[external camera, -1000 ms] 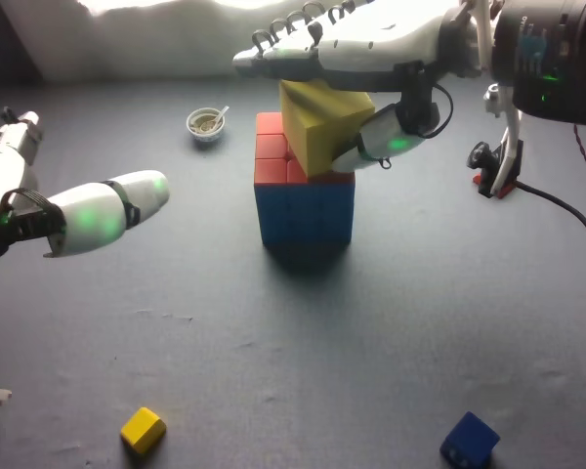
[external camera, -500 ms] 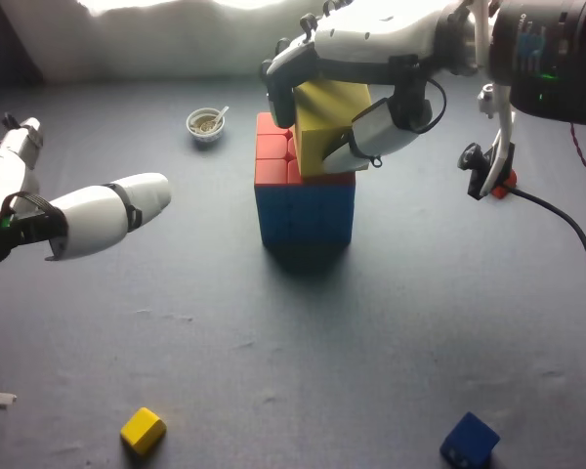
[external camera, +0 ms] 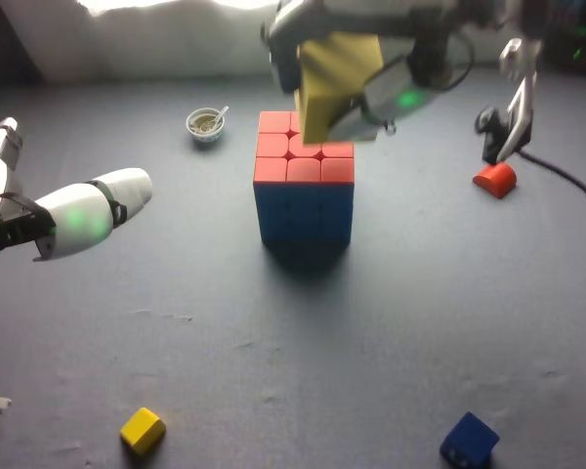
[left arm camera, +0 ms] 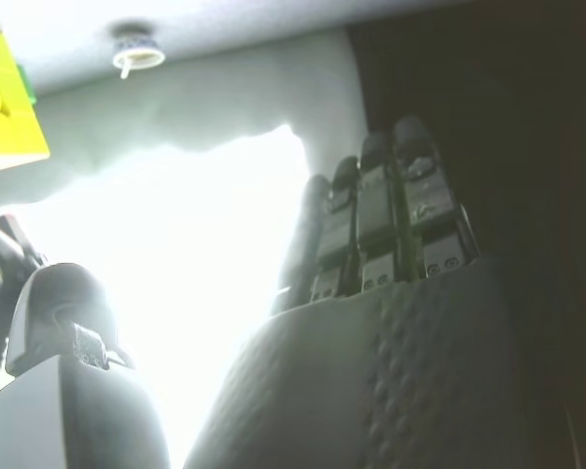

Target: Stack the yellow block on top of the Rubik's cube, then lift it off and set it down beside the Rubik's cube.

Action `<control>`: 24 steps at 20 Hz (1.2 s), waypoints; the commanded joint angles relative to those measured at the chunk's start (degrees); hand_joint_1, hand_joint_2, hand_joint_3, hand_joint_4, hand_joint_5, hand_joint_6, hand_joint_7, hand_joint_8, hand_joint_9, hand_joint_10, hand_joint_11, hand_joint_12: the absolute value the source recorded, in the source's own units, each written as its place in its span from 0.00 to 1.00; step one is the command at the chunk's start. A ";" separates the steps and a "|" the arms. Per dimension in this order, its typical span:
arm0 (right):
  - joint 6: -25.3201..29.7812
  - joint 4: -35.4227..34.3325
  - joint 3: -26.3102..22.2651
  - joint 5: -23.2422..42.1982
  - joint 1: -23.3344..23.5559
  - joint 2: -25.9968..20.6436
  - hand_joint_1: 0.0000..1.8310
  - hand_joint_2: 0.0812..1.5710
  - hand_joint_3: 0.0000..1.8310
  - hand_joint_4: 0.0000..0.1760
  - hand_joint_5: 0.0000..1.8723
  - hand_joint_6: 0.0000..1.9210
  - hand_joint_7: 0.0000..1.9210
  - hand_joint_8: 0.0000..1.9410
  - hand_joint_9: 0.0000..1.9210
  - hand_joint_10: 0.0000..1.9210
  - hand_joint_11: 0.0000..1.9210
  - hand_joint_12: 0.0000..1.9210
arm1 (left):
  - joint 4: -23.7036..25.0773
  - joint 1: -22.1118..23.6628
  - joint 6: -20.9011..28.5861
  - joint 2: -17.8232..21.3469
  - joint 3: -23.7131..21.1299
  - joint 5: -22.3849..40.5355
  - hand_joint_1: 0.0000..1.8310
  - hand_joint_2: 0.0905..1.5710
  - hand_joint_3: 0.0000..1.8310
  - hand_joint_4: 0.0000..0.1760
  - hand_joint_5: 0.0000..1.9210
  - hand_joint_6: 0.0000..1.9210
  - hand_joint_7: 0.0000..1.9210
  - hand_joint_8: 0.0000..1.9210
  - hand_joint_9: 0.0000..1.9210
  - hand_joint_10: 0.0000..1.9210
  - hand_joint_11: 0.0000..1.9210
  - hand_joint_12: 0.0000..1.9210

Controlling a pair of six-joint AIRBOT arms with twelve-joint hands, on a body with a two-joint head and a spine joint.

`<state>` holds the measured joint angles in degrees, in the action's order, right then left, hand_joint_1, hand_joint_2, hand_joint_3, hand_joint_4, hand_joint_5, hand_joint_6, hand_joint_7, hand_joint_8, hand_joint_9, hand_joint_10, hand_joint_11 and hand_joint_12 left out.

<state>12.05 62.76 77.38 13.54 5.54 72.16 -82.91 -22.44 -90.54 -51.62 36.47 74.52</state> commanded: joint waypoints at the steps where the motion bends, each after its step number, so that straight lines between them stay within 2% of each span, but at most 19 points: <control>1: 0.58 -1.44 -1.61 3.34 1.24 -1.45 0.73 0.76 0.00 0.00 0.40 0.64 0.44 0.65 0.36 0.81 0.10 0.97 | 4.38 0.02 0.26 0.89 0.02 4.48 0.12 0.60 0.00 0.00 0.01 0.00 0.04 0.00 0.06 0.00 0.00 0.18; 3: 2.67 -1.09 -3.95 3.99 1.66 -3.72 0.73 0.76 0.00 0.00 0.40 0.65 0.43 0.66 0.35 0.82 0.08 0.98 | 4.33 -0.16 0.26 1.07 0.03 4.62 0.12 0.61 0.00 0.00 0.01 0.00 0.03 0.00 0.05 0.00 0.00 0.15; 7: 3.04 -0.65 -10.34 3.42 -0.78 -9.44 0.73 0.77 0.00 0.00 0.39 0.67 0.43 0.67 0.34 0.82 0.08 0.97 | 4.29 -0.26 0.26 1.22 -0.17 4.99 0.12 0.61 0.00 0.00 0.01 0.00 0.03 0.00 0.05 0.00 0.00 0.15; 8: 3.30 -0.63 -11.27 3.73 -1.23 -10.12 0.73 0.77 0.00 0.00 0.38 0.67 0.42 0.67 0.34 0.83 0.08 0.98 | 4.26 -0.27 0.26 1.21 -0.21 5.05 0.12 0.62 0.00 0.00 0.00 0.00 0.02 0.00 0.04 0.00 0.00 0.13; 9: 3.46 -0.60 -12.38 3.95 -1.99 -10.97 0.73 0.76 0.00 0.00 0.40 0.66 0.44 0.65 0.36 0.81 0.09 0.97 | 4.18 -0.28 0.26 1.21 -0.27 5.05 0.15 0.61 0.00 0.00 0.02 0.00 0.04 0.00 0.06 0.00 0.00 0.17; 10: 3.67 -0.58 -13.18 4.00 -2.57 -11.54 0.73 0.76 0.00 0.00 0.40 0.65 0.44 0.65 0.36 0.80 0.11 0.97 | 4.17 -0.30 0.26 1.25 -0.30 5.05 0.13 0.62 0.00 0.00 0.00 0.00 0.01 0.00 0.03 0.00 0.00 0.11; 15: 2.97 -0.50 -17.71 4.04 -7.70 -14.26 0.73 0.77 0.00 0.00 0.38 0.68 0.44 0.66 0.35 0.81 0.08 0.97 | 4.06 -0.37 0.26 1.45 -0.25 5.53 0.11 0.62 0.00 0.00 0.00 0.00 0.01 0.00 0.04 0.00 0.00 0.13; 16: 2.62 -0.50 -17.85 4.19 -8.90 -14.30 0.73 0.76 0.00 0.00 0.41 0.63 0.44 0.65 0.36 0.80 0.10 0.97 | 4.06 -0.37 0.26 1.49 -0.25 5.53 0.12 0.62 0.00 0.00 0.01 0.00 0.02 0.00 0.05 0.00 0.00 0.15; 19: -0.61 -0.48 -17.87 5.67 -12.67 -14.24 0.73 0.76 0.00 0.00 0.40 0.64 0.44 0.66 0.35 0.81 0.09 0.97 | 3.87 -0.36 0.26 1.44 -0.30 5.52 0.12 0.63 0.00 0.00 0.00 0.00 0.00 0.00 0.03 0.00 0.00 0.10; 20: -1.68 -0.48 -17.96 6.68 -14.07 -14.18 0.73 0.76 0.00 0.00 0.38 0.66 0.45 0.65 0.35 0.80 0.11 0.96 | 3.82 -0.36 0.26 1.45 -0.30 5.52 0.12 0.60 0.00 0.00 0.01 0.00 0.03 0.00 0.05 0.00 0.00 0.14; 22: -3.64 -1.59 -18.10 6.99 -15.79 -13.99 0.73 0.76 0.00 0.00 0.39 0.66 0.45 0.65 0.36 0.80 0.11 0.96 | 3.74 -0.36 0.26 1.45 -0.29 5.52 0.13 0.60 0.00 0.00 0.01 0.00 0.03 0.00 0.06 0.00 0.00 0.16; 23: -9.25 -7.70 -18.09 7.02 -17.37 -13.78 0.66 0.76 0.00 0.00 0.41 0.64 0.44 0.69 0.33 0.75 0.10 0.97 | 3.73 -0.37 0.26 1.44 -0.26 5.52 0.11 0.60 0.00 0.00 0.01 0.00 0.03 0.00 0.05 0.00 0.00 0.15; 24: -15.31 -14.69 -18.08 7.04 -18.81 -13.50 0.64 0.76 0.00 0.00 0.41 0.65 0.43 0.71 0.32 0.74 0.08 0.99 | 3.73 -0.38 0.26 1.42 -0.24 5.52 0.11 0.60 0.00 0.00 0.00 0.00 0.02 0.00 0.05 0.00 0.00 0.14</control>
<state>-2.79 50.22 59.37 16.67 -13.78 59.29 -83.24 -23.03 -90.52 -51.16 36.01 75.50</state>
